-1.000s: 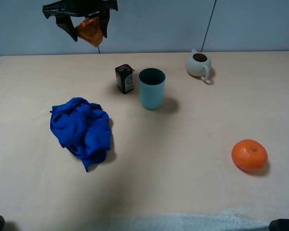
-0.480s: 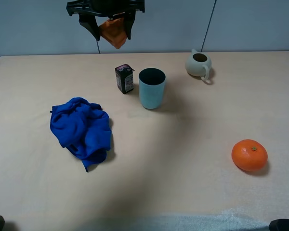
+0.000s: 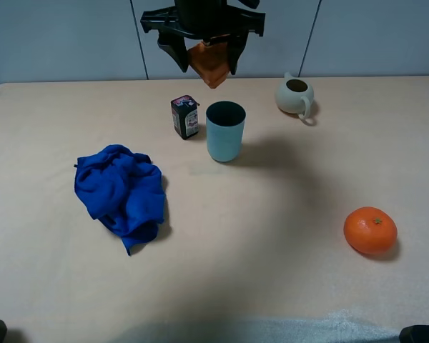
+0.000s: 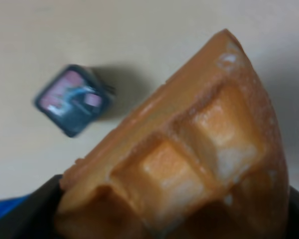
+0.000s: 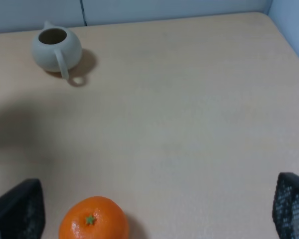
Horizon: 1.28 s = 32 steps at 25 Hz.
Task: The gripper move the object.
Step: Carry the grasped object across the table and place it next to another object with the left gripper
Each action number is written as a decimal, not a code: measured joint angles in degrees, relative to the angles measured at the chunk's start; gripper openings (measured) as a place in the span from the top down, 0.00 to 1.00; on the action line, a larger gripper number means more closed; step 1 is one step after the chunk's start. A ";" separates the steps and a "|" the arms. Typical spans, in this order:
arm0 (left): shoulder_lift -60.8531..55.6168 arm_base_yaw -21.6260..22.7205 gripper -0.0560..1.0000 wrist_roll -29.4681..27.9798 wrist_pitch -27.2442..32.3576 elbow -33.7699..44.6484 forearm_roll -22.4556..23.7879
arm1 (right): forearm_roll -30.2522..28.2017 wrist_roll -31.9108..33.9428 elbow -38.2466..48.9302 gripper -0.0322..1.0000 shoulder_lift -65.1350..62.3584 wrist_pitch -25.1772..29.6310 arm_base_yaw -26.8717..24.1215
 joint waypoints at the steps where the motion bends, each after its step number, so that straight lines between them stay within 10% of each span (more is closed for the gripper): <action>1: 0.00 -0.55 0.25 0.00 -0.07 0.00 0.00 | 0.00 0.00 0.00 0.30 0.00 0.00 0.00; 32: 5.90 -14.24 0.25 3.90 -0.14 0.00 -0.06 | 0.00 0.00 0.00 0.30 0.00 0.00 0.00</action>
